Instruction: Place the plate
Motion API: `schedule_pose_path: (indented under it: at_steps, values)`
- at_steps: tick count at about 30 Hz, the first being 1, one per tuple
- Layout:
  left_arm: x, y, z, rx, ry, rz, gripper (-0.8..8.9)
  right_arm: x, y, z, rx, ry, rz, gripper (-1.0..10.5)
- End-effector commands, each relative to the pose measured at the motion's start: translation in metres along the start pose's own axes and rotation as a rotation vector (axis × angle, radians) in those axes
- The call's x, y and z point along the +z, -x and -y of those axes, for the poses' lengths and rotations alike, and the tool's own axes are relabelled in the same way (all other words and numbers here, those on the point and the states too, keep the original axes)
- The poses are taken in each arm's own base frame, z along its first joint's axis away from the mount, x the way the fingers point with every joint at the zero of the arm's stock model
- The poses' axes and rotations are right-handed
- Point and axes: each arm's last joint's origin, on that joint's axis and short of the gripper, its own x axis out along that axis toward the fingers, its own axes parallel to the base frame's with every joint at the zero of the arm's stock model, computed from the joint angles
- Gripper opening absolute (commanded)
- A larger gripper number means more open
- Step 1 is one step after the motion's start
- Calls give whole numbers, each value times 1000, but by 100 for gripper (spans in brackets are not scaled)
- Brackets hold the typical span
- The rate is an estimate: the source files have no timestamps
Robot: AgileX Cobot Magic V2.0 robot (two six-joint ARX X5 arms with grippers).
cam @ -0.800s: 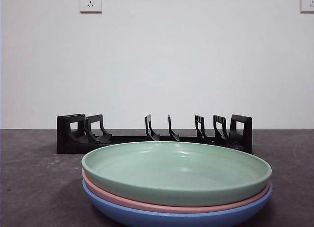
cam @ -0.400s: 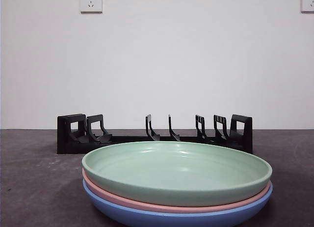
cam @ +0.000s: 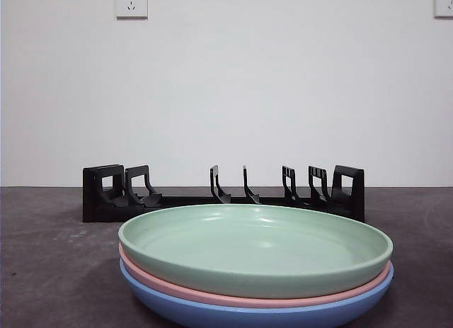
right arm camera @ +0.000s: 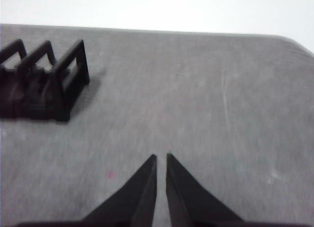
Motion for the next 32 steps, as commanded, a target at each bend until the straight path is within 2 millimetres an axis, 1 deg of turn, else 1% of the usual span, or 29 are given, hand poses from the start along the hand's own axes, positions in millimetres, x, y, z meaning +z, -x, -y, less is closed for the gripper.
schedule_pose_path:
  at_steps: [1, 12, 32]
  values:
    - [-6, -2, 0, 4, 0, -19, 10, -2, -1, -1, -7, 14, -1, 33]
    - [-6, -2, 0, 4, 0, -19, 10, 0, -1, -12, 108, 33, 21, 33]
    - [-5, -2, 0, 4, -1, -18, 10, 0, -1, -11, 103, 31, 21, 33]
